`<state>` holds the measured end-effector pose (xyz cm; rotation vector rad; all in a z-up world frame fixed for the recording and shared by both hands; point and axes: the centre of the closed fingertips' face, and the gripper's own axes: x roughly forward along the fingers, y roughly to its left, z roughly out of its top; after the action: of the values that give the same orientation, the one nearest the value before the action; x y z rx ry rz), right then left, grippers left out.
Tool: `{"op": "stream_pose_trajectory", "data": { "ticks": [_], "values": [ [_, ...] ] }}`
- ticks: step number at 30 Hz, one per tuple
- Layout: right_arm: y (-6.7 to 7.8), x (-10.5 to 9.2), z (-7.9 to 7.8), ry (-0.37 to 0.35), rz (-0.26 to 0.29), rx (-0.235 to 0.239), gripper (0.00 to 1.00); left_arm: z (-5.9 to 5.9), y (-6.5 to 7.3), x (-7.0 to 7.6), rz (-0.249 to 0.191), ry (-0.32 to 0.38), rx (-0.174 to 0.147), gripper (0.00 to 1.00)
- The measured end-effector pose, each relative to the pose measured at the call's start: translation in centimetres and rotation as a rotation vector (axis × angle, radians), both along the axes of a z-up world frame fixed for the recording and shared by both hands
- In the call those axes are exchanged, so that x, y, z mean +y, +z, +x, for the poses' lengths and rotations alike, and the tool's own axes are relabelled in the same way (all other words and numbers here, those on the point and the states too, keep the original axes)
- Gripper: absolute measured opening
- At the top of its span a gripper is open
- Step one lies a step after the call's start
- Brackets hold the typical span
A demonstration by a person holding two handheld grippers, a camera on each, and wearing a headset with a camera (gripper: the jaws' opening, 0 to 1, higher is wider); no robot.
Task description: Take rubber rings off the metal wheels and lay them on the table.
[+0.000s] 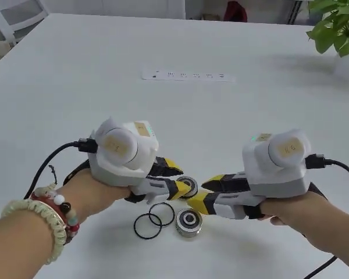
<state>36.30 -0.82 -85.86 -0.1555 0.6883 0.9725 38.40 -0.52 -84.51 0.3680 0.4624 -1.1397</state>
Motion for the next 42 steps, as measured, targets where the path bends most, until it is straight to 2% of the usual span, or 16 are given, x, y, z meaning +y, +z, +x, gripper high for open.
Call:
{"op": "stream_pose_trajectory", "data": {
  "ticks": [9, 13, 19, 22, 31, 35, 40, 41, 42],
  "values": [
    [-0.2, 0.0, 0.4, -0.014, -0.013, -0.024, 0.23, -0.6, -0.3, -0.1, -0.023, -0.001, 0.046, 0.14],
    [-0.5, -0.1, 0.2, -0.003, -0.025, -0.022, 0.21, -0.5, -0.2, -0.1, -0.034, 0.007, 0.041, 0.14],
    [-0.3, -0.1, 0.3, 0.004, -0.028, -0.041, 0.2, -0.7, -0.2, -0.3, -0.044, 0.003, 0.054, 0.14],
    [-0.4, 0.0, 0.1, 0.029, -0.035, -0.051, 0.17, -0.7, -0.2, -0.3, -0.048, 0.005, 0.052, 0.14],
    [-0.4, -0.1, 0.1, 0.054, -0.065, -0.073, 0.14, -0.7, -0.2, -0.3, -0.079, 0.009, 0.041, 0.14],
    [-0.4, -0.2, 0.1, 0.045, -0.057, -0.056, 0.13, -0.7, -0.2, -0.3, -0.086, 0.009, 0.038, 0.14],
    [-0.6, -0.5, 0.0, 0.015, -0.037, -0.001, 0.11, -0.7, -0.2, -0.3, -0.092, 0.01, 0.033, 0.14],
    [-0.8, -0.6, 0.0, 0.015, -0.044, 0.01, 0.06, -0.6, -0.2, -0.2, -0.092, 0.01, 0.033, 0.14],
    [-1.3, -1.1, 0.2, -0.035, -0.053, 0.038, 0.01, -0.7, -0.2, -0.3, -0.093, 0.007, 0.033, 0.14]
  ]
}}
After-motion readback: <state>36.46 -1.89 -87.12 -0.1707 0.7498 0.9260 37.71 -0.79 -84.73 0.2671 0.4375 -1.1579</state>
